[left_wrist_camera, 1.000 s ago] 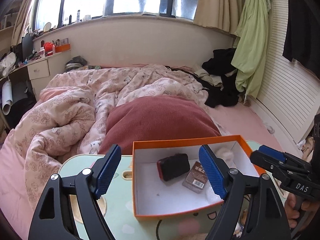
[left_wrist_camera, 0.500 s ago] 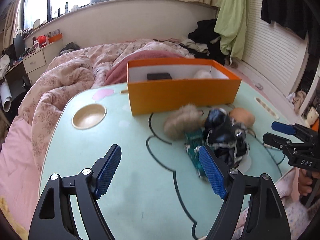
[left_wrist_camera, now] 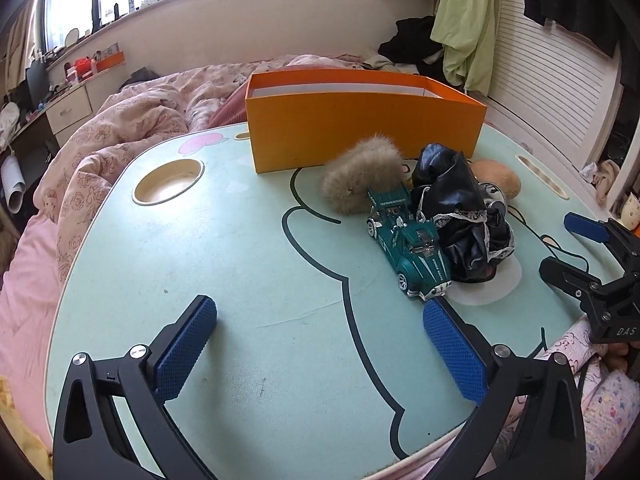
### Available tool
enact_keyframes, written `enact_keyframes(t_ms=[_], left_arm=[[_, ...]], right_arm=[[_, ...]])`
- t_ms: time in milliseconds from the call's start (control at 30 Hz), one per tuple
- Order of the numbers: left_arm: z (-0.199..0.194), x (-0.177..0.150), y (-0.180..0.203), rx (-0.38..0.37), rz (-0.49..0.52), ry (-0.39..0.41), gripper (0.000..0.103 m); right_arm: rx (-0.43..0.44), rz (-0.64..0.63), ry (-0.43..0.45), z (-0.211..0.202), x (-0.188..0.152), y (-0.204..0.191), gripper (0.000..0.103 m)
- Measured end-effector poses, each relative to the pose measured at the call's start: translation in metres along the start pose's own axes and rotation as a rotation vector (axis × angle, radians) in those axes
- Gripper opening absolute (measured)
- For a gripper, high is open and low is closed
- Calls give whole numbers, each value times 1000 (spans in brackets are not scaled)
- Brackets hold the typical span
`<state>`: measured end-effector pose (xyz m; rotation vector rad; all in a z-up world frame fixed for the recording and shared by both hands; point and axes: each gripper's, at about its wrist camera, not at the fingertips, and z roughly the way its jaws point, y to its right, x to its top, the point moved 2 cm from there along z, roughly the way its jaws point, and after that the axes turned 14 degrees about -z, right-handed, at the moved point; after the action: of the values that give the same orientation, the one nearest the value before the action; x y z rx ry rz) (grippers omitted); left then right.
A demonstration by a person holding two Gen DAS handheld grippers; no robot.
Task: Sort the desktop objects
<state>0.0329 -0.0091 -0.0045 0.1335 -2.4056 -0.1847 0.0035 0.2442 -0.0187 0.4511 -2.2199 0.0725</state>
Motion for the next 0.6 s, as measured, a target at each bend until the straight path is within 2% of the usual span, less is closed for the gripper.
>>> enact_keyframes(t_ms=[233,600], left_arm=[[1,0,0,-2,0,3,103],[1,0,-1,-2,3,2,103]], right_arm=[[1,-9,29,-1,-3,0,103],[-2,-8,29,-1,-3,-2,103]])
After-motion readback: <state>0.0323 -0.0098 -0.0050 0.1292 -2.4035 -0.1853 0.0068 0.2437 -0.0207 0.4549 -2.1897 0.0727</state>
